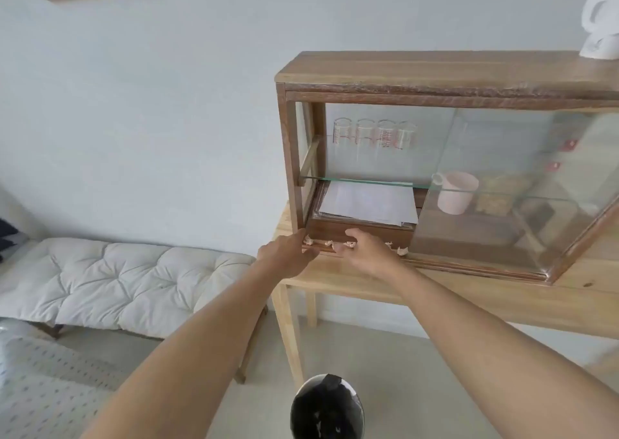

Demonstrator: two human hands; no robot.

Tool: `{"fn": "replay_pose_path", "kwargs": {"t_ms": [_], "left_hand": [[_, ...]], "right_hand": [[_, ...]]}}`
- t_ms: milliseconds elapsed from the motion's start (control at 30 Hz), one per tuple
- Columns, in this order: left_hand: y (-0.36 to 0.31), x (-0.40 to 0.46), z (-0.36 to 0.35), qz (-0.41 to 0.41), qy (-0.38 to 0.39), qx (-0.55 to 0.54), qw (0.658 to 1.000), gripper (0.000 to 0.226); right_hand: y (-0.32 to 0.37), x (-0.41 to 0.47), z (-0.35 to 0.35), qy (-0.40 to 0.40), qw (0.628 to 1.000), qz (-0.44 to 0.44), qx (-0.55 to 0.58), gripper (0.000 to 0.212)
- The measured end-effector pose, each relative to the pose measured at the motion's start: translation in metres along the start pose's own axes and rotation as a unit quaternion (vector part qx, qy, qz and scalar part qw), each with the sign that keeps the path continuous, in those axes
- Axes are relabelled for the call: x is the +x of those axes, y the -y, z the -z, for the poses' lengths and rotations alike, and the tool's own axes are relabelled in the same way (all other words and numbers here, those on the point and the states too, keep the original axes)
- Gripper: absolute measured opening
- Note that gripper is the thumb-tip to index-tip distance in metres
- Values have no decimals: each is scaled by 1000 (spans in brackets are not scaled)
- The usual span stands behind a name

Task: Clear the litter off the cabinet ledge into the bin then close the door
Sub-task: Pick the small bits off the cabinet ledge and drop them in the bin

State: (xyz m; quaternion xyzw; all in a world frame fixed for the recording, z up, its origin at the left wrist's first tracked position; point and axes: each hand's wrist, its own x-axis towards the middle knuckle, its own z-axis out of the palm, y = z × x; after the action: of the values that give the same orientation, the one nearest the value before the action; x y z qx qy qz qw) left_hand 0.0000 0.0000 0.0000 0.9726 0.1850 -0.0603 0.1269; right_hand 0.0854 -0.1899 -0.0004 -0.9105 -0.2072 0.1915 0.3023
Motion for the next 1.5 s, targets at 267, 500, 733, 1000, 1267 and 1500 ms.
{"fn": "replay_pose_path", "kwargs": {"t_ms": [267,500,733,1000,1267,1500], "left_hand": [[3,25,-24,30,-13,-6,999,47],[7,33,-34,28,-109,-20,993,26],[3,28,-39,21,-133,-70,988,18],[8,-15,-39,1,-113,-85,990,23],[21,-62,-48,-22,-83,-113,990,22],[35,-89,-95,-3,-23,-110,994,22]], "right_hand": [[7,30,-16,-3,999,25,-47,49],[-3,37,-26,-89,993,30,-69,28],[-11,24,-30,-119,993,17,-17,19],[-21,-25,-36,-102,993,11,56,13],[-43,-71,-64,-94,989,-3,113,9],[-78,-96,-107,-39,992,-43,110,14]]}}
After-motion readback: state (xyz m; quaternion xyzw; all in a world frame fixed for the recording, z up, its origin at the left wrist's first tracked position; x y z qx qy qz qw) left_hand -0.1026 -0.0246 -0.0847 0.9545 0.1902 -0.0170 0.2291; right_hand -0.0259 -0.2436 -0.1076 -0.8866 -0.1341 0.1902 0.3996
